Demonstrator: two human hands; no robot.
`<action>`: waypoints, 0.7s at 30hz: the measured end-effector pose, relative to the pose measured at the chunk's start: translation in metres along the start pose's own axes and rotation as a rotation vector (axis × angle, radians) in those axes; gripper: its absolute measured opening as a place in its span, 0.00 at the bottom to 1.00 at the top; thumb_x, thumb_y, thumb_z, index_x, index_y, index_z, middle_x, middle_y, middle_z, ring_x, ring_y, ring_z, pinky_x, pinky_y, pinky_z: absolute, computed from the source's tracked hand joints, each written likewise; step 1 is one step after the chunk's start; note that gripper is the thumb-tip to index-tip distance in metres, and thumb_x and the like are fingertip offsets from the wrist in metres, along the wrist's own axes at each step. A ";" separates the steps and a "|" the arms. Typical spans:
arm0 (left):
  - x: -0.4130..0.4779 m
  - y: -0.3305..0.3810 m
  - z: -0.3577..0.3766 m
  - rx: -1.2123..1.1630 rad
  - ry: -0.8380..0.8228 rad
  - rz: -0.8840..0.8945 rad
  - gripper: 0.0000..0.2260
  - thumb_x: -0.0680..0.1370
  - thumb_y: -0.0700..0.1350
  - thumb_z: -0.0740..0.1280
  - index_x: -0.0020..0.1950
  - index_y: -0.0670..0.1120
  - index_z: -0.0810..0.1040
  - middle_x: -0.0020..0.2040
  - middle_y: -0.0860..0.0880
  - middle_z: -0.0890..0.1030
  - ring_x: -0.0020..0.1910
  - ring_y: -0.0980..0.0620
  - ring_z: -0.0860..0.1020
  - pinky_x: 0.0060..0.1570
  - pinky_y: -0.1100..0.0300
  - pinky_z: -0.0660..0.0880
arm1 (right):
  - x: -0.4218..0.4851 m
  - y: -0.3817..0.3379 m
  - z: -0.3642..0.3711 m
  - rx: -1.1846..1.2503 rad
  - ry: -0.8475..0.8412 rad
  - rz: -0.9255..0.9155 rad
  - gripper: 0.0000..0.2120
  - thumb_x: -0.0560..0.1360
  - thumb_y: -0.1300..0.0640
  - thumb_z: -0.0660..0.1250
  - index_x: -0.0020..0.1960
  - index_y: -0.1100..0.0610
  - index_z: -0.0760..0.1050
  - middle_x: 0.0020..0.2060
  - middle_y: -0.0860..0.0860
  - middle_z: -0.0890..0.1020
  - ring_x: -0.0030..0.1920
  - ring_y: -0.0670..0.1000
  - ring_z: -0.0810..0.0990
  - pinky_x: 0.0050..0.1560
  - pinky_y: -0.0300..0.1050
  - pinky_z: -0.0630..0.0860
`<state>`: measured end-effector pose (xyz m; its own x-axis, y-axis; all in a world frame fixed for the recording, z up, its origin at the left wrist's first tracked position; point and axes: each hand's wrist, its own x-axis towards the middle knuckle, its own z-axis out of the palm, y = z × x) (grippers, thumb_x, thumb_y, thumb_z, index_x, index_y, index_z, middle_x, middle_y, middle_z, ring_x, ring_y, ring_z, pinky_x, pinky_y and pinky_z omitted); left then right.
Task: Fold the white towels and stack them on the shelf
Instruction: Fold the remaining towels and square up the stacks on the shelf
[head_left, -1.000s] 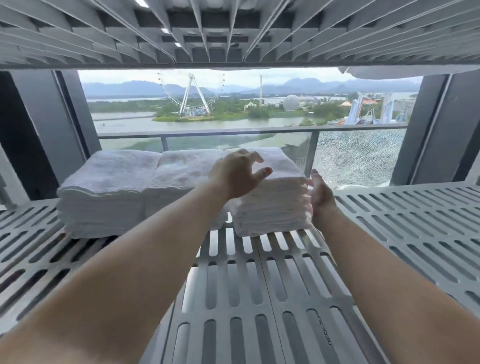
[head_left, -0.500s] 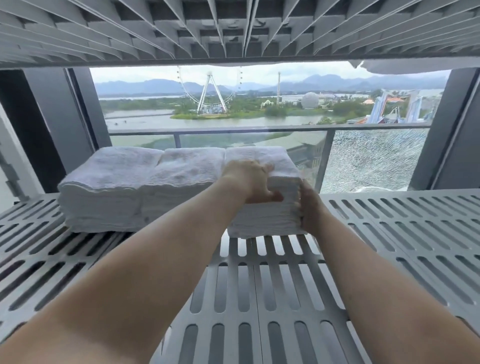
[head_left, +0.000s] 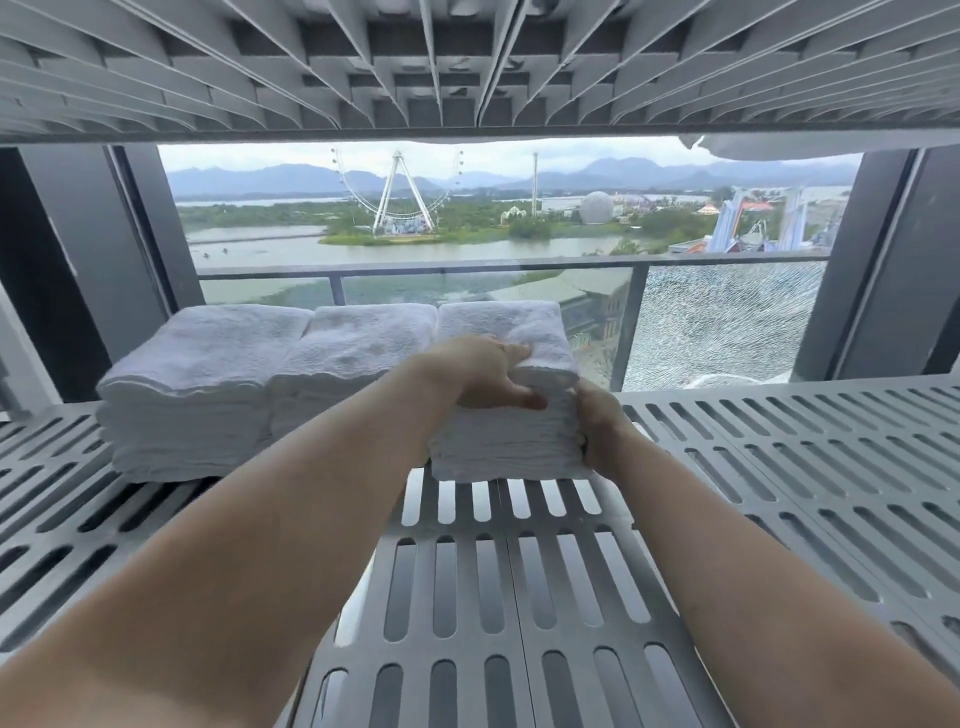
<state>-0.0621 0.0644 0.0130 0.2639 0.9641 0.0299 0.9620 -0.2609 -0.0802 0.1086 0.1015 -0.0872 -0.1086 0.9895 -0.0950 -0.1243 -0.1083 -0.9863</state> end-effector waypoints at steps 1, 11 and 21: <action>0.001 -0.004 -0.007 -0.041 -0.010 -0.004 0.40 0.72 0.76 0.58 0.79 0.58 0.62 0.79 0.51 0.65 0.77 0.46 0.64 0.74 0.46 0.61 | 0.000 -0.002 -0.001 -0.027 0.025 -0.030 0.15 0.77 0.46 0.59 0.49 0.54 0.80 0.42 0.54 0.84 0.43 0.58 0.82 0.46 0.53 0.77; -0.013 -0.017 0.011 -0.002 0.049 -0.016 0.45 0.68 0.77 0.64 0.80 0.59 0.58 0.77 0.52 0.67 0.73 0.47 0.68 0.69 0.45 0.69 | -0.023 0.000 0.023 -0.448 0.312 -0.623 0.28 0.80 0.34 0.49 0.71 0.50 0.66 0.68 0.54 0.74 0.65 0.54 0.73 0.62 0.48 0.68; -0.018 -0.012 0.015 0.063 0.114 0.003 0.41 0.71 0.74 0.64 0.79 0.57 0.60 0.75 0.52 0.69 0.73 0.50 0.68 0.69 0.49 0.69 | -0.022 0.009 0.022 -0.512 0.304 -0.658 0.17 0.83 0.43 0.55 0.70 0.45 0.67 0.68 0.51 0.75 0.65 0.54 0.75 0.56 0.45 0.67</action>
<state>-0.0792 0.0507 -0.0016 0.2761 0.9506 0.1422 0.9560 -0.2563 -0.1428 0.0881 0.0766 -0.0907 0.1049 0.8266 0.5530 0.3949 0.4757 -0.7860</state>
